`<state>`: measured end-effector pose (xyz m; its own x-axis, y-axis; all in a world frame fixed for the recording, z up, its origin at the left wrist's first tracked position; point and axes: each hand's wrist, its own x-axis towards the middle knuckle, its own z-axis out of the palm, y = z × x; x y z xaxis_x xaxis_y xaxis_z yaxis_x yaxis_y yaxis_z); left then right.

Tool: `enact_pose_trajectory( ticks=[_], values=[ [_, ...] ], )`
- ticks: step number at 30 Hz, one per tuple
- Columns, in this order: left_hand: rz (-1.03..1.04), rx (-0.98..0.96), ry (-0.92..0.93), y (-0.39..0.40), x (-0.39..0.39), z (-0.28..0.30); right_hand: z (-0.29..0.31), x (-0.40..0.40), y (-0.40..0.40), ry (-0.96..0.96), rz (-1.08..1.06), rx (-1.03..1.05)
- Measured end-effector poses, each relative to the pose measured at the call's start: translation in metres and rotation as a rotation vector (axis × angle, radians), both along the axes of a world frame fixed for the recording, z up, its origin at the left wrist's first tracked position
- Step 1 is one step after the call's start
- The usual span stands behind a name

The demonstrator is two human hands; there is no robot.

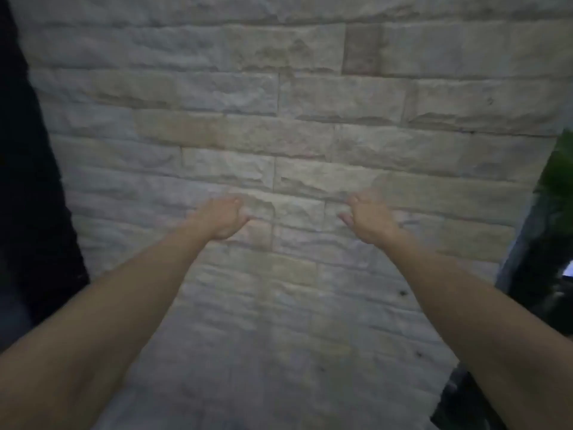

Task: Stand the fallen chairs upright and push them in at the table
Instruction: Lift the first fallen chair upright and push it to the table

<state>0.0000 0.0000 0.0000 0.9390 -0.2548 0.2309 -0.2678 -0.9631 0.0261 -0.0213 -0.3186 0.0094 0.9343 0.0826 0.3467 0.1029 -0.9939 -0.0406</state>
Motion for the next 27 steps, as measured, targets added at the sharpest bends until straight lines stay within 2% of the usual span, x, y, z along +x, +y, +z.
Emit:
enact_pose_trajectory(
  ticks=[2,7,17,27],
  values=[
    [0.062,0.013,0.008,0.021,-0.008,-0.021,-0.02,0.008,0.023,0.019,0.073,-0.029],
    [0.218,-0.015,0.157,0.102,-0.044,-0.091,-0.092,0.038,0.102,0.121,0.243,-0.043],
    [0.588,-0.097,0.447,0.28,-0.11,-0.219,-0.221,0.079,0.317,0.402,0.6,-0.161],
    [0.869,-0.326,0.687,0.407,-0.196,-0.323,-0.31,0.076,0.527,0.619,0.908,-0.308]
  ],
)
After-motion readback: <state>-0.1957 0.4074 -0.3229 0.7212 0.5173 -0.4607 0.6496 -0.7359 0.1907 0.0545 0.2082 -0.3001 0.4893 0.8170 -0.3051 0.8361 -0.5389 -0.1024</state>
